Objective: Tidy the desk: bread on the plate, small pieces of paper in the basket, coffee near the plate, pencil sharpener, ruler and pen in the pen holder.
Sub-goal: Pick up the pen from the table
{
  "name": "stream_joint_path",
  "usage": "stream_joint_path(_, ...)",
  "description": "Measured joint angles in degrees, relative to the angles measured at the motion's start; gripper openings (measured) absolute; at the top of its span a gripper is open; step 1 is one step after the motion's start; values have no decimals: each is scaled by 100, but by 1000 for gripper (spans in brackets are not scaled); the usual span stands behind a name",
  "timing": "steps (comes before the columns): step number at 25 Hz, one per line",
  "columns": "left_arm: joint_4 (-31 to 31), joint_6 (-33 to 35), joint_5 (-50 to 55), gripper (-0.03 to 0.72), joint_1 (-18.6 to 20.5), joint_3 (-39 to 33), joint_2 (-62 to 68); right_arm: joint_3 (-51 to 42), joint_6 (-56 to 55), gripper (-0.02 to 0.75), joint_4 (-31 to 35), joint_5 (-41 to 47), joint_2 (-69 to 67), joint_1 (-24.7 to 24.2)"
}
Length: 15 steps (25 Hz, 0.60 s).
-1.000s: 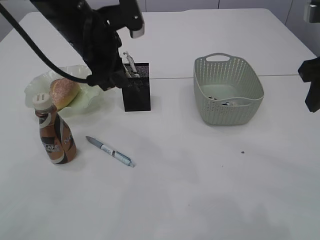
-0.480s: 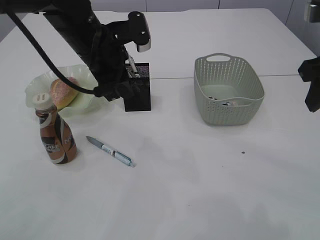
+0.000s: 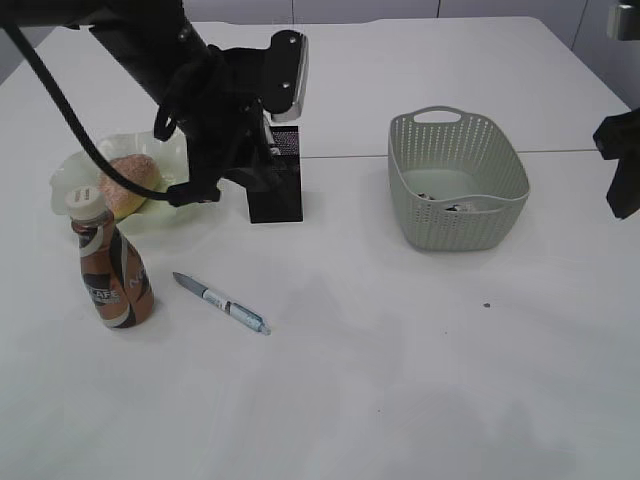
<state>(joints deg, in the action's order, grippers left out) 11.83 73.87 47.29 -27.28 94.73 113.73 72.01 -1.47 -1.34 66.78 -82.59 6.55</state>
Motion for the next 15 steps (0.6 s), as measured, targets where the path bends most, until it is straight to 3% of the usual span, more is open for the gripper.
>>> stream_joint_path(7,-531,1346,643,225,0,0,125,0,0,345,7,-35,0,0)
stream_joint_path(15,-1113,1732,877,237,0,0,629,0,0,345,7,-35,0,0)
